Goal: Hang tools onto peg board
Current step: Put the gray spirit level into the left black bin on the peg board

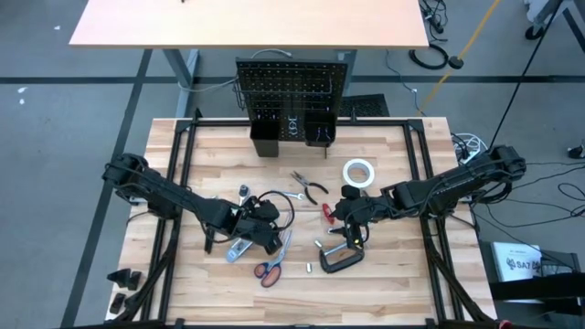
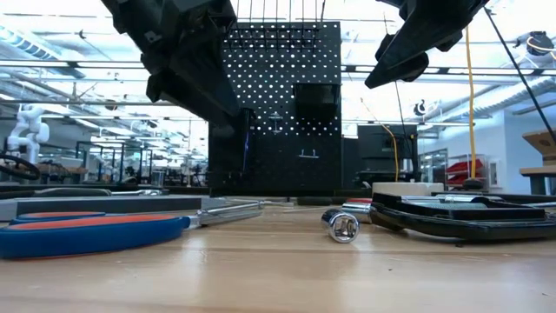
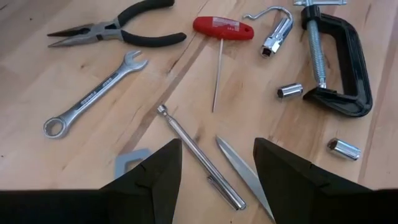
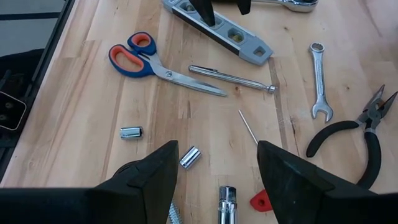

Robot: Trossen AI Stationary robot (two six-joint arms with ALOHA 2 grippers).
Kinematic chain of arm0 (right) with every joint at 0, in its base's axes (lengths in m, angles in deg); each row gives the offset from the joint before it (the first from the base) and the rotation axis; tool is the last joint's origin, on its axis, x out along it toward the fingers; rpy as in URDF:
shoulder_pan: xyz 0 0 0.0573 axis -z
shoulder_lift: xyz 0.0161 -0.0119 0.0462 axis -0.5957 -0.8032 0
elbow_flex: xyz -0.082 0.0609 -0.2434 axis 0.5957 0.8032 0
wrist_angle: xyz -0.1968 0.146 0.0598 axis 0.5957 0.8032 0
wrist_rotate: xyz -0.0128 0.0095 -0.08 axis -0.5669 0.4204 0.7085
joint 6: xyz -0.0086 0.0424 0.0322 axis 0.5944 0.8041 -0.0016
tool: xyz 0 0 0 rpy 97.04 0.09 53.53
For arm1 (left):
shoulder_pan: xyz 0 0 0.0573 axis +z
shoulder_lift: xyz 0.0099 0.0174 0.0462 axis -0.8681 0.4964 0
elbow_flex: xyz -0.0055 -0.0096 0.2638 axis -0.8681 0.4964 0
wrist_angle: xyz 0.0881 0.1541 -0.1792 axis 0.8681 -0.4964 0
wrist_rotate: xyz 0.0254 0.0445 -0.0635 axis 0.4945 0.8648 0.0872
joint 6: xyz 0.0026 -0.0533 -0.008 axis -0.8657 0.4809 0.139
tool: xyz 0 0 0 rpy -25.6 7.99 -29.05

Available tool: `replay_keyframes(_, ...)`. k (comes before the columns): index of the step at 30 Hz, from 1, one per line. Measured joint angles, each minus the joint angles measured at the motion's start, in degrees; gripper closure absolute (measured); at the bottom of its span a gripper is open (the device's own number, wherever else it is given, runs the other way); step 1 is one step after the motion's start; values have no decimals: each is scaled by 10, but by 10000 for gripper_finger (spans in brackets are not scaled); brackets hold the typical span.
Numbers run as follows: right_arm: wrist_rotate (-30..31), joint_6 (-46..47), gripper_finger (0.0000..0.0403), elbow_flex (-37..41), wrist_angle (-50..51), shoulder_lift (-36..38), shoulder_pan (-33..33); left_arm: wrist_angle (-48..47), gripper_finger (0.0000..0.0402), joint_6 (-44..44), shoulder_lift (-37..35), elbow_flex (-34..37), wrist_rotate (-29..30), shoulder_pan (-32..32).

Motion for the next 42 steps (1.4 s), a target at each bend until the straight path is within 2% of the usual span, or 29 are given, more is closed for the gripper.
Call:
replay_keyframes(6,0,0,190,0,0,0,0,6,200,-66,0,0,-10,0)
replay_keyframes(12,0,0,190,0,0,0,0,5,200,-73,0,0,-35,0)
replay_keyframes(14,0,0,190,0,0,0,0,15,200,-72,0,0,-36,0)
replay_keyframes(17,0,0,190,0,0,0,0,20,193,-2,0,0,4,5)
replay_keyframes(20,0,0,190,0,0,0,0,17,148,21,1,0,-2,12)
replay_keyframes(23,0,0,190,0,0,0,0,12,50,31,4,0,-20,11)
replay_keyframes(25,0,0,190,0,0,0,0,-24,16,26,4,0,-23,11)
replay_keyframes(27,0,0,190,0,0,0,0,-44,37,38,4,0,-13,12)
replay_keyframes(30,0,0,190,0,0,0,0,-17,83,77,4,0,-11,17)
replay_keyframes(33,0,0,190,0,0,0,0,6,111,99,4,0,-26,19)
replay_keyframes(37,0,0,190,0,-1,0,0,3,130,90,4,0,-25,19)
replay_keyframes(42,0,0,190,0,-1,0,0,6,134,91,4,0,-20,21)
